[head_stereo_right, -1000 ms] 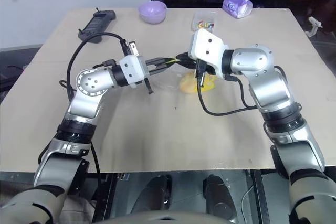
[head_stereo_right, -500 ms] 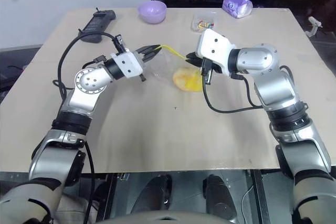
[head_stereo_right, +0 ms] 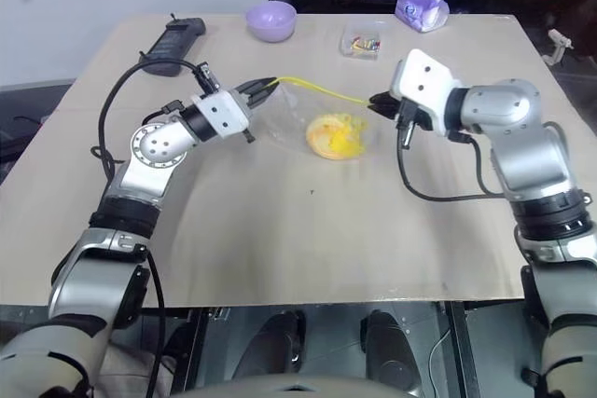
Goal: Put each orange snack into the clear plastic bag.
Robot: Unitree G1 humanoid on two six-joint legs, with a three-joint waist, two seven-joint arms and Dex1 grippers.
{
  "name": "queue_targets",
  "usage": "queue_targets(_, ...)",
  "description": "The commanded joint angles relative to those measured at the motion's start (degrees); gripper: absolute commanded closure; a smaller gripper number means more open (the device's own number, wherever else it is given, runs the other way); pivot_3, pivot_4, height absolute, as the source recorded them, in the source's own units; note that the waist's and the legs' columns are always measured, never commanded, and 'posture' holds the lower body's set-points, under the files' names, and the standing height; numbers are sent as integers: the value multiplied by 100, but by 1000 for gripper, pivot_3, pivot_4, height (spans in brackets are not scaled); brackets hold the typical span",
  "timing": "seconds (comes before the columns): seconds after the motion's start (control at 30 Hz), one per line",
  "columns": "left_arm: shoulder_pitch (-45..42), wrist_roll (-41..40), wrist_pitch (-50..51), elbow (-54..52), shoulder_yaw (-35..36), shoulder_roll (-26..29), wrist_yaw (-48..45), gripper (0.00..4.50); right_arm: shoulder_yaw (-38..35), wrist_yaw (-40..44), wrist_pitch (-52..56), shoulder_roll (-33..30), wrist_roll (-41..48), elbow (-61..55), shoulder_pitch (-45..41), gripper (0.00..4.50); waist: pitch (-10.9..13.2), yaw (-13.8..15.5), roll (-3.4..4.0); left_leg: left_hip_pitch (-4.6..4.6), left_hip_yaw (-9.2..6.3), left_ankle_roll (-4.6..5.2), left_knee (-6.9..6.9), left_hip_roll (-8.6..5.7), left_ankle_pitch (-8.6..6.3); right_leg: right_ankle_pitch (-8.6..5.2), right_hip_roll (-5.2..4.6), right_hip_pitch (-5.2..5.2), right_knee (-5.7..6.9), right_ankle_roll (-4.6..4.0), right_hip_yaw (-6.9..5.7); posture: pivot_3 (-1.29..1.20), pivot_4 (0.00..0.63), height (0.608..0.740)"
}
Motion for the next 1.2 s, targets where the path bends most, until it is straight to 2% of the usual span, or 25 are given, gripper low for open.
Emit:
queue_targets(0.03, -181, -147, -46, 15, 185, 35, 72, 4500, -322, 5, 85, -138, 108, -259, 2, 4309, 0, 1, 0, 0, 0, 0, 0, 0, 0, 0, 0, 0, 1, 0, 0, 0, 150, 740)
queue_targets(0.4, -276, -160, -95, 171, 166, -17, 34, 4500, -339, 25, 211, -389, 49, -281, 141, 4309, 0, 11, 0, -1, 0, 0, 0, 0, 0, 0, 0, 0, 1, 0, 0, 0, 150, 740)
queue_targets(0.57, -301, -131, -30, 165, 124, -122, 39, 4500, -304, -145, 32, -243, -15, -86, -46, 4309, 0, 6, 0, -1, 1, 0, 0, 0, 0, 0, 0, 0, 1, 0, 0, 0, 150, 740)
queue_targets(0.83, -981, 401, -120, 849, 92, -317, 867, 4500, -155, -921, -1092, 196, -738, 1379, -1005, 4309, 1, 6, -1, -1, 2, -1, 1, -2, 1, 0, 0, -5, 10, 0, 1, 0, 150, 740)
queue_targets(0.97, -1267, 585, -244, 1064, 104, -338, 1306, 4500, -334, -1226, -1472, 357, -798, 1767, -1330, 4309, 1, 6, -1, -2, 2, -2, -2, -2, 1, 0, 0, -8, 7, 0, 1, 0, 150, 740)
queue_targets(1.1, -945, 358, -213, 866, 160, -275, 1228, 4500, -442, -1041, -1335, 319, -564, 1422, -979, 4309, 0, 5, -1, -4, 6, -19, -8, -2, 11, 0, -2, -9, -4, 0, 4, 0, 150, 740)
queue_targets(1.2, 108, -187, -29, -246, 29, -150, 491, 4500, -359, -591, -864, 73, -354, 636, -63, 4309, -5, 4, 2, -2, 6, -19, -20, 0, 11, 0, -3, -6, -17, 0, 5, 0, 150, 740)
